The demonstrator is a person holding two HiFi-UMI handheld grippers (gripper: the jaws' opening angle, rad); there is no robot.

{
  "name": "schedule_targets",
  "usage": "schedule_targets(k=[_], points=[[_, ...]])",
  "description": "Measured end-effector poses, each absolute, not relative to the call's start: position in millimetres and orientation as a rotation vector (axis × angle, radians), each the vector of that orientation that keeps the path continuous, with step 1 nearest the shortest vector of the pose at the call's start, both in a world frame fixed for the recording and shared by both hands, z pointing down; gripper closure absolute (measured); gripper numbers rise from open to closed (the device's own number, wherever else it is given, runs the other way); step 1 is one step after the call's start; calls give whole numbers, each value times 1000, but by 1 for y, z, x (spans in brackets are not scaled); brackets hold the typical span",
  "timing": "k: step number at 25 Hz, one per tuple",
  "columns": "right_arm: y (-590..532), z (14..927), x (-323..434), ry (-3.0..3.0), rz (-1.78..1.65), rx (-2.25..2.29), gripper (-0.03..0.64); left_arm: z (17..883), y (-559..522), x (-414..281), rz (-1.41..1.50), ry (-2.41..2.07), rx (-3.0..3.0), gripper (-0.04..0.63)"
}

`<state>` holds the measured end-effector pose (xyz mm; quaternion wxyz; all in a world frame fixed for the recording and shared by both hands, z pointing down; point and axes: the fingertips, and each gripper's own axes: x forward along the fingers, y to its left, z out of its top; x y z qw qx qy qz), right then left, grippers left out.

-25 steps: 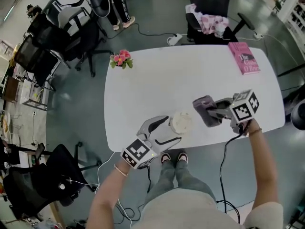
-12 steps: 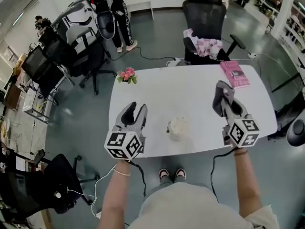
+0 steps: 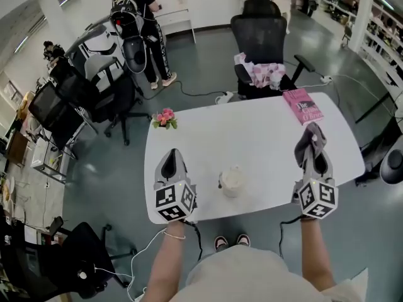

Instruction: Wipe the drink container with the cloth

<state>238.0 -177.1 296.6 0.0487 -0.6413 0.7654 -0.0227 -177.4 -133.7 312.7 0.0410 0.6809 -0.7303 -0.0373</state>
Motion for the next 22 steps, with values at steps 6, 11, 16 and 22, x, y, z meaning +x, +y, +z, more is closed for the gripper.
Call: schedule_targets(k=[6, 11, 16, 22], points=[[-164, 319, 246, 2294, -159, -2000, 549, 319, -133, -177, -56, -2260, 2087, 595], [-159, 318, 239, 2320, -173, -1965, 549, 326, -131, -178, -26, -2249, 2077, 595], [-159, 313, 233, 2348, -177, -1914, 549, 326, -130, -178, -40, -2242, 2074, 595], [-159, 312, 240, 2324, -197, -1937, 549, 328, -127, -177, -43, -2227, 2081, 595]])
